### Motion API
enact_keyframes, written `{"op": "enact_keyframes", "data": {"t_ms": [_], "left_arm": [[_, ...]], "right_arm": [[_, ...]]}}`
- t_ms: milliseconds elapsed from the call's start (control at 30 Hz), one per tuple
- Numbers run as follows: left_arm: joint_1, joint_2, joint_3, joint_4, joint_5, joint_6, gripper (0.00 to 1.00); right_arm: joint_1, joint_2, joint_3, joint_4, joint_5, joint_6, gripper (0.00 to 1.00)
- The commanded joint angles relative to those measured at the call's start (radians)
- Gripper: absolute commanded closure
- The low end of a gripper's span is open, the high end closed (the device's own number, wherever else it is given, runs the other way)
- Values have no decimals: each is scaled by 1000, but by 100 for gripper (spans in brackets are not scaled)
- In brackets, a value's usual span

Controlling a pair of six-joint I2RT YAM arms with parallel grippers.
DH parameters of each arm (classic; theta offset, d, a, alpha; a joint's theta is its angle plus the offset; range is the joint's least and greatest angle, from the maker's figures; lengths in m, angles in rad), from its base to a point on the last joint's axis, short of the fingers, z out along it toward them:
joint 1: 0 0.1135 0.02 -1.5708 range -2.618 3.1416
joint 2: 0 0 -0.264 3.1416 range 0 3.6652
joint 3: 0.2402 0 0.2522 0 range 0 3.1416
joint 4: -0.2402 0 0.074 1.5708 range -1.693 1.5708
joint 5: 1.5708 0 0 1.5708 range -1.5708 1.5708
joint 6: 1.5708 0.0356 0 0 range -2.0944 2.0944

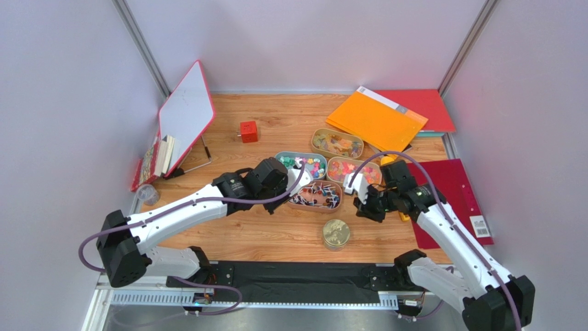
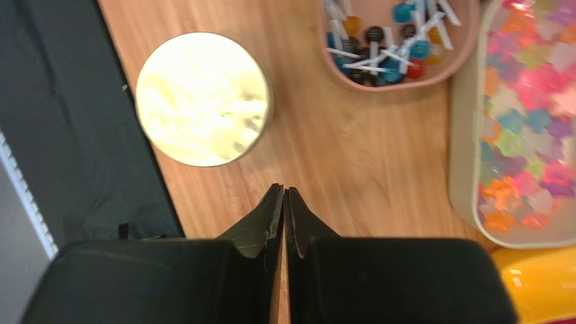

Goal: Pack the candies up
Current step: Close the bottle lid on the packing bottle, then screw the bottle lid onto the packing bottle.

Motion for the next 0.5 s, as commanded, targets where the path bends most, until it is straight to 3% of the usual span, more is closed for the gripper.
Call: {"op": "enact_keyframes", "data": {"t_ms": [0,233,267,300,333,467], "left_arm": [[45,-28,-24,-8,7,-98,100],[139,-63,-44,-18,22,-94,99],[148,-74,-49,-18,22,-81,91],[151,-80,-53,-18,23,-67,64],[154,-85,-57,-19,19,-66,57],[184,-105,-67,-16,20,-80,52]], "right_arm": [[131,55,42,-63,-8,-116,95],[288,130,56,-49,32,-171,95],[315,147,57,-49,30,-173,95],[329,155,59,-46,32,-173,95],[343,166,59,-41,33,-171,95],[412,207,50,-15,49,-168,96]]}}
